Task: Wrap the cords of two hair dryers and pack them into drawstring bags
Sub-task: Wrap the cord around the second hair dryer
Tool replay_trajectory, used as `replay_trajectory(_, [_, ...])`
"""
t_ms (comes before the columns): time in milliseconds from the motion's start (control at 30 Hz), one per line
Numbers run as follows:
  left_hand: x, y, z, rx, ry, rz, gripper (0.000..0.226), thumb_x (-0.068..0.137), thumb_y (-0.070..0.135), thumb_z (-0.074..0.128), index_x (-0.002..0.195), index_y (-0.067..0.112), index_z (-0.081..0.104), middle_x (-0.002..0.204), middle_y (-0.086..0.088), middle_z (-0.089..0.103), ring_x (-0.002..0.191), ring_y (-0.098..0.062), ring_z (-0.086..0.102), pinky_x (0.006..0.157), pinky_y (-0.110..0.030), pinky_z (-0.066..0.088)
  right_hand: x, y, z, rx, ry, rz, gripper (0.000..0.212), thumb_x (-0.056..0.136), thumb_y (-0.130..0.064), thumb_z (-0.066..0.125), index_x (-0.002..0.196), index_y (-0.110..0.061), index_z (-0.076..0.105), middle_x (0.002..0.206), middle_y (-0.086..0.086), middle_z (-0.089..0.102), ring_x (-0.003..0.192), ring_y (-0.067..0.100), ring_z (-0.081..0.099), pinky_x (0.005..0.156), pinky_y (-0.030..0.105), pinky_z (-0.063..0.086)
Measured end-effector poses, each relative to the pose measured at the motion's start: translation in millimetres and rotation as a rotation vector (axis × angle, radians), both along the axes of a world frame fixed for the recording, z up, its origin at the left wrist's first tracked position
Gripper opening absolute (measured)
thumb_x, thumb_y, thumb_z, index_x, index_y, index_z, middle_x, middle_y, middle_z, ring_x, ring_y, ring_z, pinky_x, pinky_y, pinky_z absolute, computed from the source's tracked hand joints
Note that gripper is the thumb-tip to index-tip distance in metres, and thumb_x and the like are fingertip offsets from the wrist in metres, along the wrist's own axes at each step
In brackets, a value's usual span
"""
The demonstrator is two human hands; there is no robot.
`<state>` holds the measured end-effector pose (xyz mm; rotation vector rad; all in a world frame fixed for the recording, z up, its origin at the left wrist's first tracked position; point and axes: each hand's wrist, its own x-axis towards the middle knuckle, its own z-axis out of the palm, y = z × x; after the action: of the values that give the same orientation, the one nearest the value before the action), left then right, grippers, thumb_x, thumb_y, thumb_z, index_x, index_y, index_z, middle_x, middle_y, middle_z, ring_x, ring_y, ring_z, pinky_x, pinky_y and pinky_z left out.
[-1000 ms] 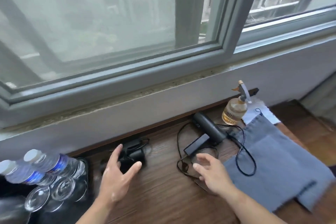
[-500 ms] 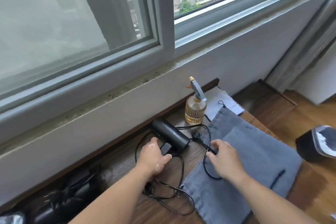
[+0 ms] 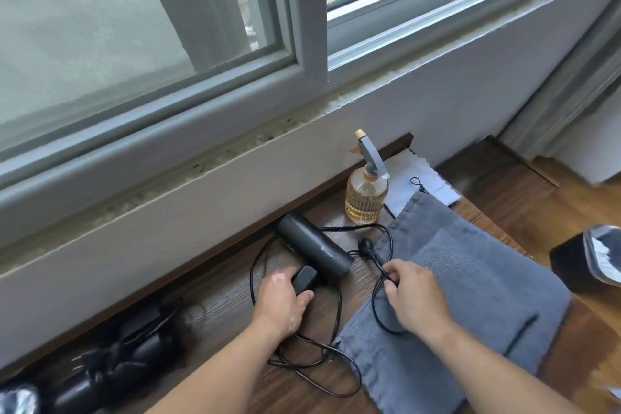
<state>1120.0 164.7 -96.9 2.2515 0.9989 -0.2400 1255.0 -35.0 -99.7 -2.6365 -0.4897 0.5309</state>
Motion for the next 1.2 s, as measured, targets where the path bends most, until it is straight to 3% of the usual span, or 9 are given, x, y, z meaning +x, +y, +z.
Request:
replay_trajectory(133, [-28.6,-7.8,11.9,0.006,-0.056,0.013,0.049,0.086,0.033,0.077,0.132,0.02,0.065,0.128,0.0,0.069,0.119,-0.021,0.062,0.102,-0.025,0.043,-24.6,-3.6,5.8,0.052,0.024,0.03,0.022,0.091,-0.02,0.062,0.108,-0.031,0.07,0.091,-0.013,0.063,0.094,0.012,0.061,0.084,0.027,0.05])
replay_trajectory(333, [-94.0,-22.9,34.3,0.003,-0.088,0.131,0.041,0.083,0.034,0.079,0.121,0.021,0.071,0.113,0.0,0.073,0.108,-0.022,0.064,0.089,-0.025,0.044,-76.9,-12.1,15.6,0.119,0.059,0.097,0.02,0.086,-0.02,0.068,0.103,-0.031,0.071,0.088,-0.016,0.065,0.088,0.009,0.062,0.08,0.026,0.051])
replay_trajectory(467, [-147.8,-28.8,50.7,0.03,-0.085,0.19,0.039,0.083,0.036,0.079,0.118,0.023,0.071,0.106,0.002,0.072,0.102,-0.02,0.063,0.08,-0.022,0.036,-117.4,-13.7,25.8,0.142,0.073,0.205,0.02,0.087,-0.02,0.069,0.105,-0.03,0.071,0.09,-0.017,0.063,0.085,0.004,0.057,0.076,0.018,0.042])
replay_trajectory(633, [-226.1,-35.3,69.7,0.032,-0.085,0.289,0.035,0.081,0.036,0.081,0.113,0.026,0.072,0.102,0.006,0.072,0.096,-0.016,0.063,0.079,-0.023,0.039,-173.0,-5.6,38.1,0.112,0.063,0.431,0.016,0.089,-0.025,0.066,0.103,-0.033,0.069,0.084,-0.019,0.056,0.082,0.002,0.052,0.072,0.014,0.039])
replay_trajectory(767, [-293.8,-40.1,73.6,0.039,-0.065,0.405,0.036,0.078,0.035,0.083,0.111,0.024,0.074,0.099,0.006,0.073,0.094,-0.017,0.065,0.078,-0.023,0.04,-211.1,6.2,39.9,0.057,0.024,0.549,0.017,0.087,-0.028,0.064,0.103,-0.032,0.069,0.086,-0.018,0.057,0.092,0.011,0.062,0.081,0.028,0.05])
replay_trajectory(900, [-348.0,-45.9,70.9,0.027,-0.039,0.5,0.043,0.076,0.035,0.085,0.115,0.02,0.074,0.105,0.001,0.075,0.101,-0.022,0.067,0.088,-0.028,0.047,-224.9,15.0,31.4,-0.046,-0.024,0.586,0.016,0.088,-0.028,0.063,0.102,-0.032,0.069,0.098,-0.011,0.066,0.097,0.018,0.066,0.082,0.035,0.054])
replay_trajectory(1200, [-394.1,-65.0,58.7,-0.055,-0.102,0.624,0.047,0.076,0.036,0.085,0.119,0.021,0.072,0.108,0.002,0.074,0.103,-0.021,0.065,0.082,-0.025,0.041,-230.8,10.2,23.7,-0.268,-0.195,0.597,0.022,0.089,-0.029,0.059,0.111,-0.03,0.064,0.109,-0.005,0.063,0.099,0.024,0.067,0.079,0.037,0.057])
